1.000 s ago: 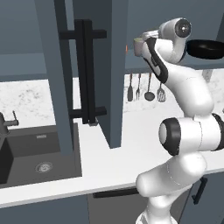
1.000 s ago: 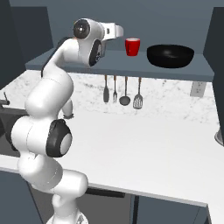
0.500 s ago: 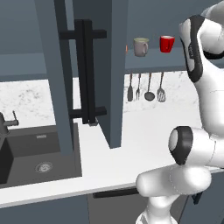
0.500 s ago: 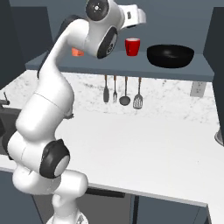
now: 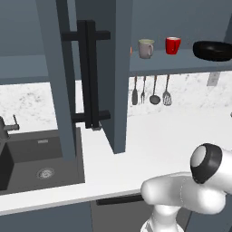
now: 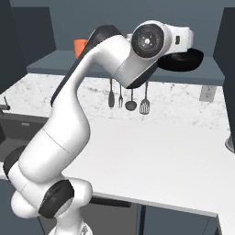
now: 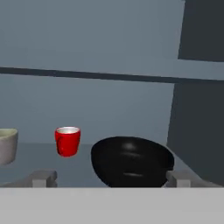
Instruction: Gather all objects into one cabinet and sort the glasses and bowls to opposite sides.
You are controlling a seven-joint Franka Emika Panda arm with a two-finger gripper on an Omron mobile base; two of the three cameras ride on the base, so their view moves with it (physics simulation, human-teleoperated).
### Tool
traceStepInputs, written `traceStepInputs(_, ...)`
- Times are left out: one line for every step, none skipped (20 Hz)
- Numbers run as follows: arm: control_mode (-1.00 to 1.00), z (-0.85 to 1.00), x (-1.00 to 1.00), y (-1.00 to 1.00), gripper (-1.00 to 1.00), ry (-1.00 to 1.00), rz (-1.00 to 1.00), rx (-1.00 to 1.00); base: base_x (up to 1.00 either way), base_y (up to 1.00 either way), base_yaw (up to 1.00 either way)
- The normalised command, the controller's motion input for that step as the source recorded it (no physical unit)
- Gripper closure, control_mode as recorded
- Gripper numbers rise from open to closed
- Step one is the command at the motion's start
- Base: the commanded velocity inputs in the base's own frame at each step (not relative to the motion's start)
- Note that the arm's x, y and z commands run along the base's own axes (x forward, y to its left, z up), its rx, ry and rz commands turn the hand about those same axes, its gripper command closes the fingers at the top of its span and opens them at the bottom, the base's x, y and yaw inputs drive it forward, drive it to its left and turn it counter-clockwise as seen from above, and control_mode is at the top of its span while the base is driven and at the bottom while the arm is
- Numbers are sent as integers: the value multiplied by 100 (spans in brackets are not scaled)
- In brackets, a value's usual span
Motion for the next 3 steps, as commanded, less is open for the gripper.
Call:
traceStepInputs(-100, 91, -100, -69, -100, 2, 0, 0, 0, 0, 0)
traceStepInputs(-100, 100, -100, -64, -100, 5, 0, 0, 0, 0, 0)
traceStepInputs(-100, 100, -100, -62, -100, 5, 0, 0, 0, 0, 0)
